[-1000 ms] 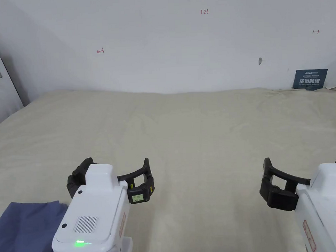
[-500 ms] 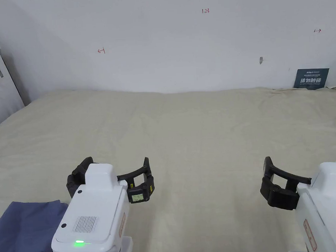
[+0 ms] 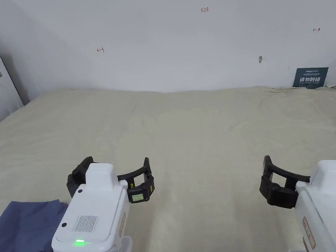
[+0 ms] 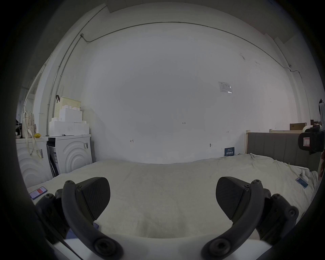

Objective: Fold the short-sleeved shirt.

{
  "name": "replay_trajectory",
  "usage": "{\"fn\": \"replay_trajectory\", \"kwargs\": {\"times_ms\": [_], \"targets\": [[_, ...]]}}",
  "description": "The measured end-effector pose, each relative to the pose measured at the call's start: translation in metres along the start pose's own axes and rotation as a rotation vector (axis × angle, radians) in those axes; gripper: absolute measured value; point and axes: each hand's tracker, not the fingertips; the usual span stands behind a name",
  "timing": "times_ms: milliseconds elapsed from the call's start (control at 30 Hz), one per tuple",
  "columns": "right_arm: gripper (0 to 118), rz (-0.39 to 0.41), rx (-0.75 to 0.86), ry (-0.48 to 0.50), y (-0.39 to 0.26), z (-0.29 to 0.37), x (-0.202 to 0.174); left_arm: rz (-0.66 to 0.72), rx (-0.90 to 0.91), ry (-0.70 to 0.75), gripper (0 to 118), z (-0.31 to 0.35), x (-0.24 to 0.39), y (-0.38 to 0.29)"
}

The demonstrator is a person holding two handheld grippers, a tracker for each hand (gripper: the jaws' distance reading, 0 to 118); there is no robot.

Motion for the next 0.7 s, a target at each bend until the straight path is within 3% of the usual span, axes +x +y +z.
{"fn": "replay_trajectory", "kwargs": {"times_ms": [233,367,567,700], "targets": [[118,-0.004,-0.014,0.0,0.002,0.0,-0.001,0.008,0.001,0.0,118,0.001,-0.002,0.001],[118,-0.091,-0.129,0.007,0.012,-0.005,0.0,0.012,0.001,0.002,118,0.001,-0.003,0.001],[118,-0.187,-0.37,-0.111,0.031,-0.018,-0.001,0.01,-0.002,0.002,118,0.002,-0.005,0.002],[118,-0.163,-0.522,-0.207,0.035,-0.026,-0.006,0.01,0.001,-0.002,118,0.003,-0.006,0.003]]}}
